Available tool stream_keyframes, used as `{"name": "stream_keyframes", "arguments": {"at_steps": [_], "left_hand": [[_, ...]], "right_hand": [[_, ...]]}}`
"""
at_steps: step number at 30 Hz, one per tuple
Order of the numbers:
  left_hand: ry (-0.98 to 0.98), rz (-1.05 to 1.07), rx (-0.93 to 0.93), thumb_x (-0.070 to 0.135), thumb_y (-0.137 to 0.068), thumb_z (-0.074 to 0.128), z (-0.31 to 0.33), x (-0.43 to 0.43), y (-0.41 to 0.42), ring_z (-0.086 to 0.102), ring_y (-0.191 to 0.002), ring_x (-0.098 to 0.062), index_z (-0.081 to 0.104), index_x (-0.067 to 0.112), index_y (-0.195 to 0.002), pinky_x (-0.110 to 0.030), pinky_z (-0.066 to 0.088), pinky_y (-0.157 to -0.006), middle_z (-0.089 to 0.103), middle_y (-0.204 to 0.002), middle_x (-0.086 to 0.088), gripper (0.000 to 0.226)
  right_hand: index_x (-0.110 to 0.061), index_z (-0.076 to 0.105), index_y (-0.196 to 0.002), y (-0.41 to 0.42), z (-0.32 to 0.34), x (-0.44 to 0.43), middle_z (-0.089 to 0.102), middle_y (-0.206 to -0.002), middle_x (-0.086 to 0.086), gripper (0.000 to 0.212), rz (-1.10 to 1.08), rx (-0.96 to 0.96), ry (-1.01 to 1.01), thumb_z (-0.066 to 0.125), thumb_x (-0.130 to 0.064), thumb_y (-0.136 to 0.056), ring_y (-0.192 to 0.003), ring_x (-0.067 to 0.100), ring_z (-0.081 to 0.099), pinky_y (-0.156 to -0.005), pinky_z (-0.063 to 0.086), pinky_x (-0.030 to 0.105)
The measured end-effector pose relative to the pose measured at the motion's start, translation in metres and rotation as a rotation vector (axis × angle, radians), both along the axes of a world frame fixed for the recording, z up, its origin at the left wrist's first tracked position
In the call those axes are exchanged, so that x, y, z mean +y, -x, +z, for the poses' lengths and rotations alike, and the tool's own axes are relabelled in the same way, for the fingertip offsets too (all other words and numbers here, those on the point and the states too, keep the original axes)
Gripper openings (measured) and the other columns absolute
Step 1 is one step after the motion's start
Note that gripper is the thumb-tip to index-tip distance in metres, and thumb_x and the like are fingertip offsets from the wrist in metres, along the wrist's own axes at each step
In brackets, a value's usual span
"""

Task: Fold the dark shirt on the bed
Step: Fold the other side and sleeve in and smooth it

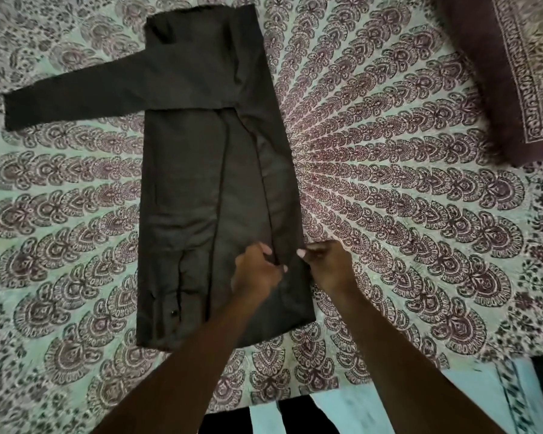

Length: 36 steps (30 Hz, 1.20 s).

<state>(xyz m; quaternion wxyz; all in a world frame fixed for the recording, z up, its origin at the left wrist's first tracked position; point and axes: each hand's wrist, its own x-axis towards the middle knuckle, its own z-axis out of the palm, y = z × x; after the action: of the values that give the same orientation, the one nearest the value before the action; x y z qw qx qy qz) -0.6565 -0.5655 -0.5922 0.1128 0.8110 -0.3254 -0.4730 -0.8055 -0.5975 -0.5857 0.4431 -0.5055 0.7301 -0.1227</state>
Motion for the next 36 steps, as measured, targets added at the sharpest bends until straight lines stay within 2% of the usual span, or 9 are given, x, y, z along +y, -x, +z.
{"name": "stream_keyframes", "arguments": {"at_steps": [4, 8, 16, 19, 23, 26, 30, 33, 36], "left_hand": [[0.031, 0.061, -0.045, 0.024, -0.081, 0.070, 0.005, 0.014, 0.011, 0.066, -0.115, -0.033, 0.067, 0.020, -0.111, -0.036, 0.053, -0.101, 0.072, -0.112, -0.014, 0.030], [0.071, 0.046, -0.122, 0.022, -0.089, 0.064, 0.008, 0.028, 0.017, 0.061, -0.119, -0.036, 0.069, 0.015, -0.116, -0.038, 0.052, -0.099, 0.073, -0.112, -0.015, 0.028], [0.267, 0.030, -0.170, 0.006, -0.091, 0.070, 0.008, 0.052, 0.008, 0.068, -0.093, -0.039, 0.060, 0.005, -0.110, -0.041, 0.049, -0.084, 0.064, -0.082, -0.004, 0.021], [0.297, -0.099, -0.212, 0.014, -0.095, 0.064, 0.012, 0.057, 0.004, 0.067, -0.090, -0.042, 0.057, 0.012, -0.112, -0.051, 0.055, -0.077, 0.068, -0.091, -0.009, 0.018], [0.336, -0.227, -0.235, 0.014, -0.099, 0.055, 0.013, 0.061, -0.003, 0.065, -0.092, -0.041, 0.065, 0.015, -0.112, -0.051, 0.055, -0.077, 0.062, -0.119, -0.009, 0.016], [0.339, -0.224, -0.231, 0.013, -0.098, 0.055, 0.009, 0.062, -0.007, 0.064, -0.094, -0.041, 0.067, 0.011, -0.113, -0.051, 0.054, -0.079, 0.061, -0.123, -0.011, 0.019], [0.317, -0.254, -0.215, 0.009, -0.095, 0.058, 0.003, 0.065, -0.018, 0.066, -0.094, -0.041, 0.068, 0.009, -0.115, -0.050, 0.056, -0.079, 0.062, -0.123, -0.013, 0.022], [0.300, -0.320, -0.195, 0.010, -0.095, 0.061, -0.003, 0.065, -0.028, 0.068, -0.094, -0.042, 0.069, 0.008, -0.115, -0.048, 0.056, -0.079, 0.064, -0.123, -0.015, 0.022], [0.361, -0.468, -0.292, 0.028, -0.088, 0.077, -0.007, 0.063, -0.033, 0.069, -0.097, -0.034, 0.069, 0.014, -0.115, -0.042, 0.058, -0.069, 0.064, -0.122, -0.011, 0.031]], "right_hand": [[-0.005, 0.081, -0.084, 0.004, -0.001, 0.006, 0.076, -0.076, 0.013, 0.015, -0.058, -0.076, -0.069, 0.087, -0.019, -0.082, -0.076, 0.031, 0.076, -0.079, 0.061, 0.042], [-0.015, 0.071, -0.073, 0.006, 0.000, 0.011, 0.070, -0.069, -0.003, 0.025, 0.017, 0.036, -0.092, 0.095, -0.022, -0.069, -0.069, 0.017, 0.070, -0.065, 0.050, 0.022], [-0.013, 0.064, -0.078, 0.001, 0.008, 0.013, 0.072, -0.083, 0.009, 0.044, 0.174, 0.150, -0.170, 0.098, -0.034, -0.058, -0.084, 0.027, 0.071, -0.077, 0.060, 0.041], [-0.012, 0.067, -0.086, 0.001, 0.009, 0.013, 0.073, -0.090, 0.010, 0.049, 0.221, 0.198, -0.208, 0.098, -0.038, -0.058, -0.088, 0.027, 0.072, -0.082, 0.061, 0.042], [-0.013, 0.064, -0.084, -0.001, 0.009, 0.008, 0.072, -0.086, 0.006, 0.052, 0.288, 0.220, -0.239, 0.099, -0.041, -0.056, -0.084, 0.024, 0.071, -0.081, 0.061, 0.041], [-0.018, 0.062, -0.083, -0.001, 0.007, -0.002, 0.065, -0.084, -0.001, 0.039, 0.419, 0.216, 0.006, 0.093, -0.036, -0.069, -0.082, 0.024, 0.066, -0.072, 0.055, 0.032], [-0.018, 0.071, -0.117, -0.006, 0.003, -0.022, 0.061, -0.123, 0.008, 0.038, 0.924, 0.335, 0.454, 0.081, -0.022, -0.081, -0.114, 0.031, 0.056, -0.090, 0.056, 0.043], [-0.021, 0.067, -0.131, -0.010, -0.004, -0.041, 0.056, -0.142, 0.009, 0.044, 1.260, 0.383, 0.512, 0.073, -0.029, -0.088, -0.130, 0.034, 0.052, -0.098, 0.049, 0.049], [-0.024, 0.059, -0.141, -0.010, -0.012, -0.060, 0.049, -0.150, 0.011, 0.048, 1.282, 0.477, 0.503, 0.057, -0.046, -0.098, -0.136, 0.036, 0.046, -0.103, 0.041, 0.057]]}}
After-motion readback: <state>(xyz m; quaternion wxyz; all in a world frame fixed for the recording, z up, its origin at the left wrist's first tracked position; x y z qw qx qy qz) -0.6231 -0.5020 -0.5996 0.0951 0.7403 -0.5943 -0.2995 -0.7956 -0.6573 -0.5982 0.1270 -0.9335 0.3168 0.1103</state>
